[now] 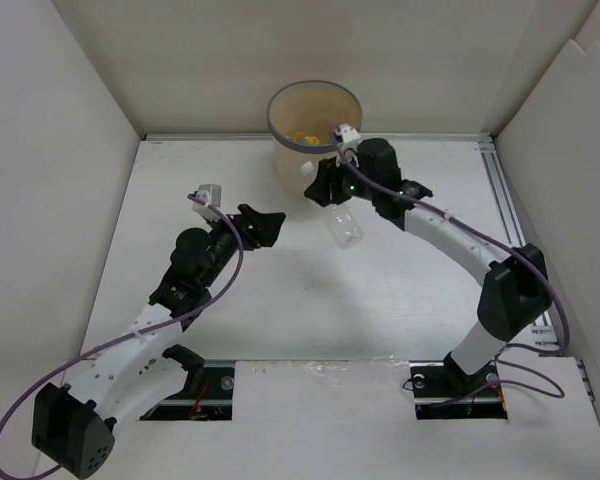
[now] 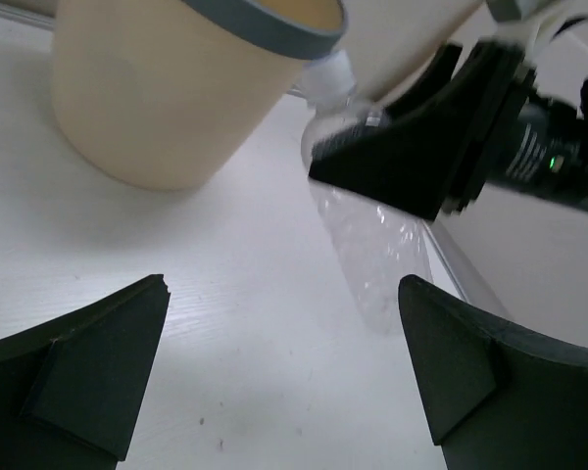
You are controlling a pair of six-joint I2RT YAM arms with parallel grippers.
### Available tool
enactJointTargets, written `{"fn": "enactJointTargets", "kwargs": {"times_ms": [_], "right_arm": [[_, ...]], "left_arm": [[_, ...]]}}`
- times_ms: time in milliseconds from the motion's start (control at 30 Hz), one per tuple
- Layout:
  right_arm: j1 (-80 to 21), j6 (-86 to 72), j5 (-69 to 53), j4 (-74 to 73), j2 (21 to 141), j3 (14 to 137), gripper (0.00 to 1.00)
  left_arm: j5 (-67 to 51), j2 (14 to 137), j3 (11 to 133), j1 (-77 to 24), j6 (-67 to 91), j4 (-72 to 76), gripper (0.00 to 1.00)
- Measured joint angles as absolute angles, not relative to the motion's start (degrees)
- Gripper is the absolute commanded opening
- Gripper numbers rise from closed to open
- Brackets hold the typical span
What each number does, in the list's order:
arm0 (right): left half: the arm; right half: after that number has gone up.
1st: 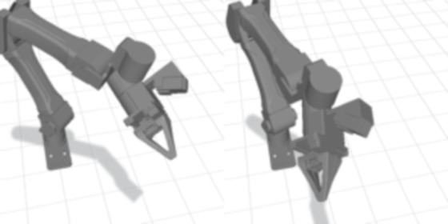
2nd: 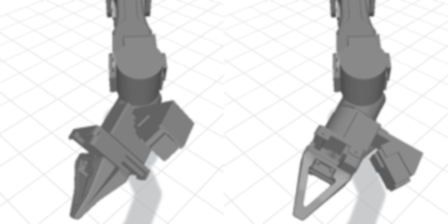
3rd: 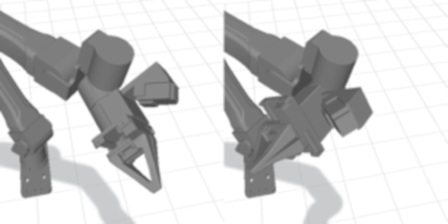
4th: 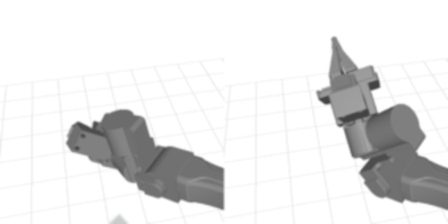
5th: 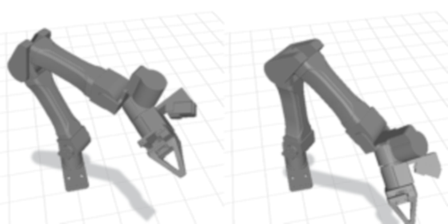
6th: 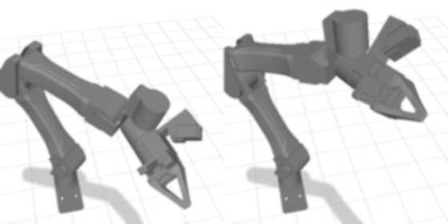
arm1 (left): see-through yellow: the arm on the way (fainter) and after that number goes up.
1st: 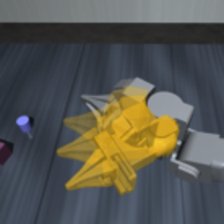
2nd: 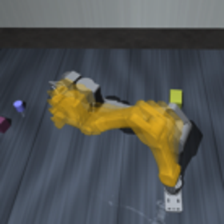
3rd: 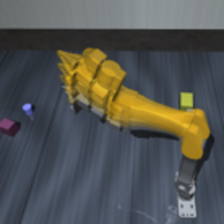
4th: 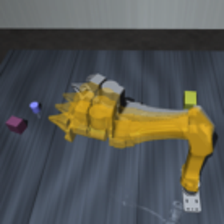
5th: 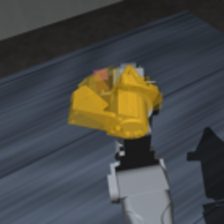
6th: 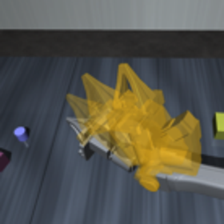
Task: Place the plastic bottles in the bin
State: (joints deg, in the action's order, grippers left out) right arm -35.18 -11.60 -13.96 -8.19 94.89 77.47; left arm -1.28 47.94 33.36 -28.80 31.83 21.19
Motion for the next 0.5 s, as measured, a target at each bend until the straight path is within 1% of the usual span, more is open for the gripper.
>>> {"fn": "enactJointTargets", "kwargs": {"times_ms": [167, 333, 500], "right_arm": [[-29.43, -17.52, -27.59, -0.73, 92.79, 81.28, 0.00], [-28.97, -26.22, -39.83, 9.76, 91.13, 81.32, 0.00], [-29.06, -35.97, -47.16, 23.18, 91.00, 80.07, 0.00]], "left_arm": [[-6.52, 46.63, 31.53, -28.86, 31.27, 26.85, 1.00], [-12.95, 47.79, 31.38, -28.86, 30.44, 35.05, 1.00], [-19.77, 51.53, 31.35, -28.86, 31.00, 43.94, 1.00]]}}
